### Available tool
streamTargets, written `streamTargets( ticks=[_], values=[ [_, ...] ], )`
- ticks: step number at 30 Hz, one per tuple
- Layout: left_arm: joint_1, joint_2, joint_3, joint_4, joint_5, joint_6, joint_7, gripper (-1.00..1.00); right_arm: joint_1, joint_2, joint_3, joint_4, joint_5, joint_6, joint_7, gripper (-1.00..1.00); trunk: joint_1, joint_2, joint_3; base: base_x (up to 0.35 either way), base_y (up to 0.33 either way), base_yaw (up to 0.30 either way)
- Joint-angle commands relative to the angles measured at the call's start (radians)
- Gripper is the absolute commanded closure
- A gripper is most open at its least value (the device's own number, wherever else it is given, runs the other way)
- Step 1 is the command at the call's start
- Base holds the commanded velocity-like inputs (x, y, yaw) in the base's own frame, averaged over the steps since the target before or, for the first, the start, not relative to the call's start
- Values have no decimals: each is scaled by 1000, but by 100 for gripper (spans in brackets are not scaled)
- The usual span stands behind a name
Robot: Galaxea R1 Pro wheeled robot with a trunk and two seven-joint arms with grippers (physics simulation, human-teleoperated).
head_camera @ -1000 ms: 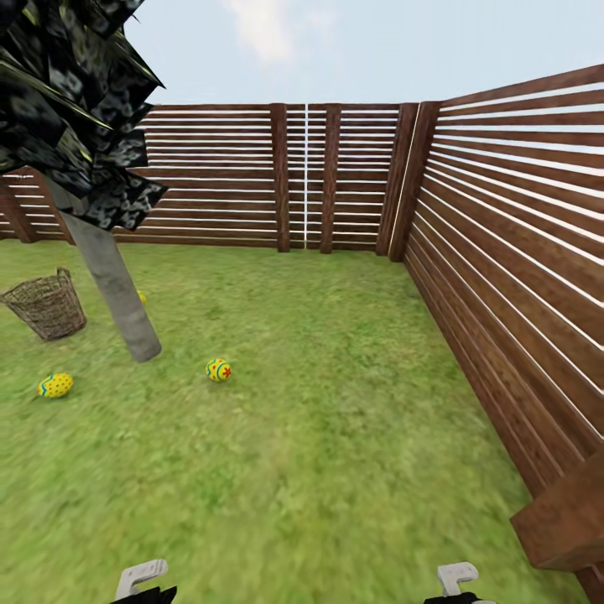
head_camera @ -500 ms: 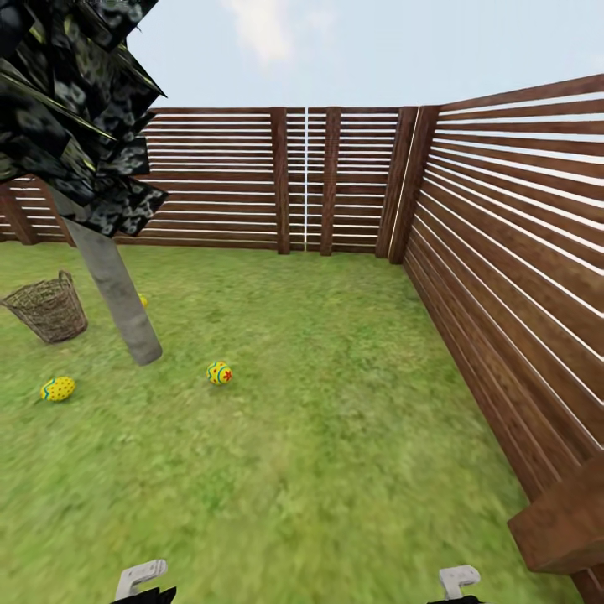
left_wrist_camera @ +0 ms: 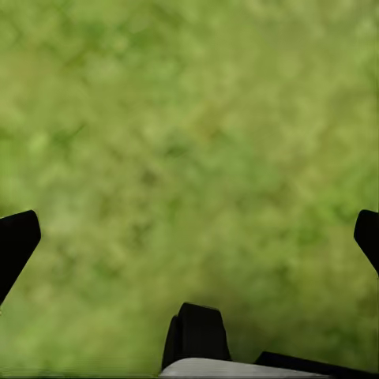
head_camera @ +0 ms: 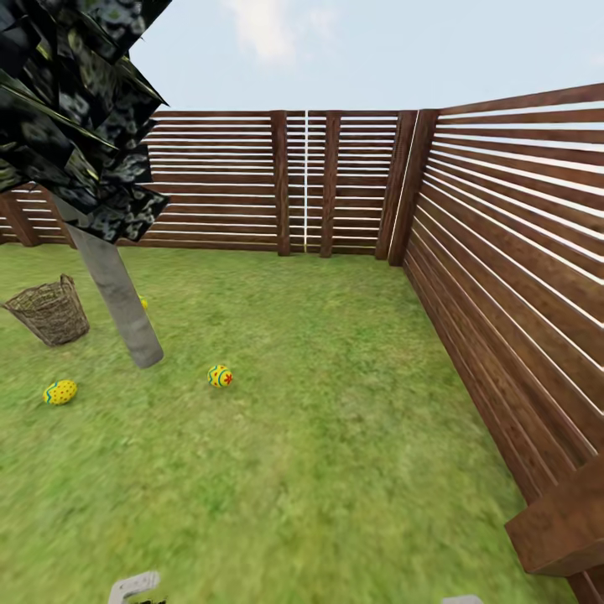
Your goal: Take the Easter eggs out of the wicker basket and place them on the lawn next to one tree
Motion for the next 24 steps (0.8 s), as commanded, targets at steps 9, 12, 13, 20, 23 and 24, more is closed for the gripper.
streamTargets(
  ticks=[9,12,13,20,23,24],
  values=[
    [34,-16,-13,5,8,-3,-5,-100,30,17,8,3,-9,-2,6,-100,-35,63,28,0,0,0],
    [53,-29,-13,5,8,-3,-4,-100,41,18,8,4,-9,-3,6,-100,-46,84,37,0,0,0],
    [57,-32,-13,5,8,-3,-4,-100,44,18,8,4,-9,-3,6,-100,-50,91,40,0,0,0],
    [68,-36,-13,5,9,-4,-1,-100,60,19,8,4,-9,-3,6,-100,-77,140,62,0,0,0],
    [68,-40,-13,5,9,-4,-1,-100,64,19,8,4,-9,-2,6,-100,-88,161,71,0,0,0],
    [68,-41,-13,5,9,-4,-1,-100,67,19,8,4,-9,-2,6,-100,-92,168,75,0,0,0]
  ],
)
